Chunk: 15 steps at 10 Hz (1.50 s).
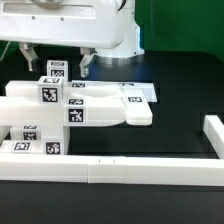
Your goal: Assemble chair
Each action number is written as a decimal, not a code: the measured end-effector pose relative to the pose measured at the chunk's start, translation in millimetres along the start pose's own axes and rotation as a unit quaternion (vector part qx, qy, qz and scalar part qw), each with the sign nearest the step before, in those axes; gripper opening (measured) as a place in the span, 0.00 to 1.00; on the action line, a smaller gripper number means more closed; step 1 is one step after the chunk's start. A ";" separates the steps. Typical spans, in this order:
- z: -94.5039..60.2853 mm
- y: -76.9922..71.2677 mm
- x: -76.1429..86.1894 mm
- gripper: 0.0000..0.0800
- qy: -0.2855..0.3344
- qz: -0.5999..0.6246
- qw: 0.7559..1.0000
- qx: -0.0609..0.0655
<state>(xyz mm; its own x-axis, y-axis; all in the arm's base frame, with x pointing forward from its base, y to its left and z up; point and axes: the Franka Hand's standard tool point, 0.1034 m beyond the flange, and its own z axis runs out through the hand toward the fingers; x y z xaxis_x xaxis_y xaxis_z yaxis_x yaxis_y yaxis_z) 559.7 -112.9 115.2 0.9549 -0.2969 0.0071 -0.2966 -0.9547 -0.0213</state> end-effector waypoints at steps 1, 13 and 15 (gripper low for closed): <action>0.0 0.3 0.0 0.81 0.000 -0.030 1.000 0.000; 0.0 4.8 0.2 0.35 -0.001 -0.063 0.998 -0.004; 0.0 4.6 0.2 0.36 -0.001 0.014 1.000 -0.004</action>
Offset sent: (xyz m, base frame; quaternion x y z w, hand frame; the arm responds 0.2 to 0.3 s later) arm -0.0006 0.0007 0.0004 -0.0028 0.0013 -0.1271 0.9919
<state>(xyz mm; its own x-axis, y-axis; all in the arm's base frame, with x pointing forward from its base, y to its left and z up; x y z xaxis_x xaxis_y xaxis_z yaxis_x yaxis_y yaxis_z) 558.5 -117.3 115.1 0.9464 -0.3229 0.0053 -0.3228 -0.9464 -0.0132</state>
